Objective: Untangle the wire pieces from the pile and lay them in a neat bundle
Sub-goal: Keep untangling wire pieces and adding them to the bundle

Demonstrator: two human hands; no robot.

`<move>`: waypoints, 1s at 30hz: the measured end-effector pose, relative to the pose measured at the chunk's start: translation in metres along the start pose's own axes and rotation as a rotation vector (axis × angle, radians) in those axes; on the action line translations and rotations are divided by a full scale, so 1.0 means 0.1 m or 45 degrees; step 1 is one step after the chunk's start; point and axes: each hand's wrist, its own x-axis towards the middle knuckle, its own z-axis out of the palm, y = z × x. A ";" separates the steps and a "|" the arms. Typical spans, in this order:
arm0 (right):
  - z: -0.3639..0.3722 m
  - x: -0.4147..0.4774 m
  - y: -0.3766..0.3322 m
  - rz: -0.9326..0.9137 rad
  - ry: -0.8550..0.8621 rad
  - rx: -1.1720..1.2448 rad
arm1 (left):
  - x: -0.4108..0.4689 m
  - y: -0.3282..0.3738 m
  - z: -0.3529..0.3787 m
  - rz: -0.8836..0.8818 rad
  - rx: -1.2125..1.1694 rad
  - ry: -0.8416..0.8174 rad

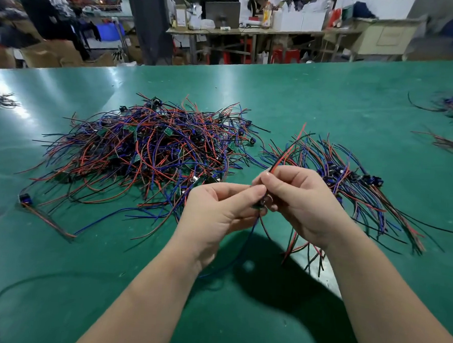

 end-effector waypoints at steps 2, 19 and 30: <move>-0.02 0.01 -0.01 0.022 0.090 -0.118 | 0.02 -0.02 -0.02 -0.064 0.053 0.009; -0.52 0.09 -0.20 0.090 0.816 0.446 | -0.03 0.07 -0.08 -0.219 0.276 -0.332; 0.01 -0.04 -0.02 -0.297 0.140 -0.353 | 0.07 0.03 -0.08 0.047 -0.150 0.212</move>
